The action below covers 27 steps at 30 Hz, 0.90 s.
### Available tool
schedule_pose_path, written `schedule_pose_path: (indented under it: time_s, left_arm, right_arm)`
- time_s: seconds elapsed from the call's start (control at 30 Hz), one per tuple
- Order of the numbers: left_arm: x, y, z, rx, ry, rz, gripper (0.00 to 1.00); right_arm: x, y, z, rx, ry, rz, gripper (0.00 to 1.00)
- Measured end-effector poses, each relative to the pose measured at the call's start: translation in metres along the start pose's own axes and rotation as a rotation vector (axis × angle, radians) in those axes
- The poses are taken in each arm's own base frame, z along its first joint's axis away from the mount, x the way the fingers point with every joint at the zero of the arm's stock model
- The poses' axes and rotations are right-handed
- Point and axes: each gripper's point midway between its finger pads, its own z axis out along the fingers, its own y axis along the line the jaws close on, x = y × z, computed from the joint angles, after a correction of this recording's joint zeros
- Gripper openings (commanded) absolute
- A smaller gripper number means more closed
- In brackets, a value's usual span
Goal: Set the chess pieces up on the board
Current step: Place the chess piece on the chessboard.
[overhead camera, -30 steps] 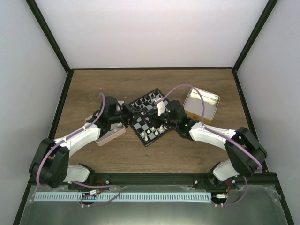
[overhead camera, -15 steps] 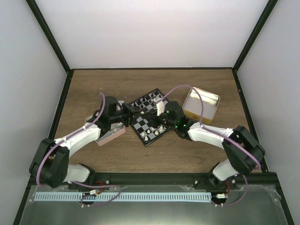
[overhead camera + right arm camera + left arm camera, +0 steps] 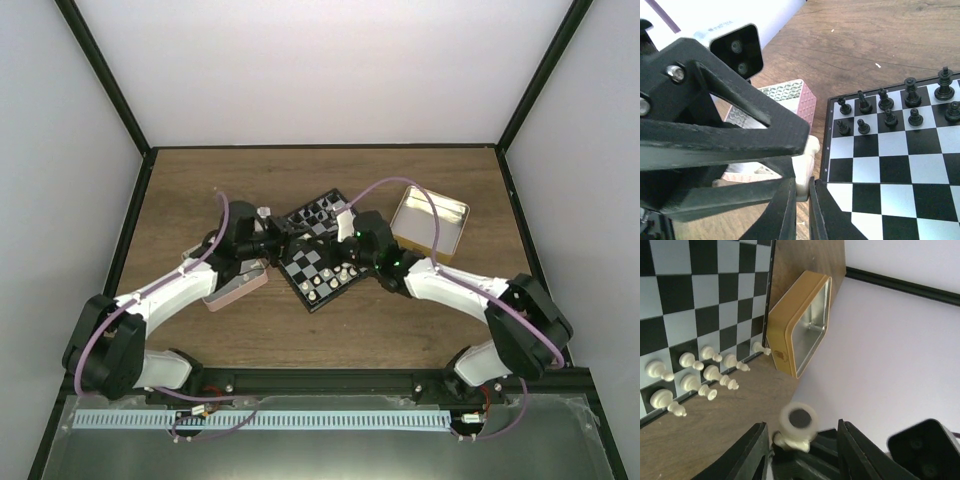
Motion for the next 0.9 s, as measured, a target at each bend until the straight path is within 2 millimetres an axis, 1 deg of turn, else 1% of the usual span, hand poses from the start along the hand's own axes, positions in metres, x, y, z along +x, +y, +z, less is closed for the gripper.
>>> schedule_pose_path:
  time_s: [0.1, 0.17, 0.2, 0.27, 0.33, 0.47, 0.53, 0.63, 0.73, 0.9]
  left_arm:
    - [-0.002, -0.003, 0.0, -0.005, -0.021, 0.078, 0.48]
    - [-0.007, -0.002, -0.004, -0.019, -0.062, 0.145, 0.52]
    - [-0.009, -0.002, -0.007, -0.024, -0.084, 0.179, 0.52]
    - [-0.015, -0.006, -0.018, -0.036, -0.147, 0.268, 0.55]
    - [-0.02, -0.012, -0.032, -0.042, -0.215, 0.362, 0.56]
    - [-0.026, -0.037, -0.063, -0.049, -0.35, 0.598, 0.64]
    - [-0.026, -0.048, -0.076, -0.052, -0.394, 0.703, 0.68]
    - [-0.026, -0.058, -0.093, -0.075, -0.454, 0.865, 0.7]
    - [-0.029, -0.057, -0.101, -0.125, -0.482, 0.98, 0.71]
    - [-0.034, -0.042, -0.1, -0.223, -0.467, 1.086, 0.72]
  right_arm:
    - [-0.01, 0.004, -0.007, 0.012, 0.017, 0.034, 0.01]
    - [-0.015, 0.004, -0.013, 0.031, 0.042, 0.063, 0.01]
    - [-0.016, 0.002, -0.015, 0.045, 0.065, 0.08, 0.01]
    - [-0.014, -0.009, -0.022, 0.091, 0.114, 0.12, 0.01]
    - [-0.007, -0.025, -0.03, 0.153, 0.17, 0.164, 0.01]
    - [0.018, -0.055, -0.052, 0.297, 0.302, 0.234, 0.01]
    - [0.026, -0.062, -0.062, 0.36, 0.366, 0.247, 0.01]
    - [0.03, -0.072, -0.072, 0.45, 0.438, 0.249, 0.01]
    - [0.032, -0.087, -0.081, 0.56, 0.5, 0.238, 0.01]
    - [0.04, -0.117, -0.091, 0.741, 0.598, 0.209, 0.01]
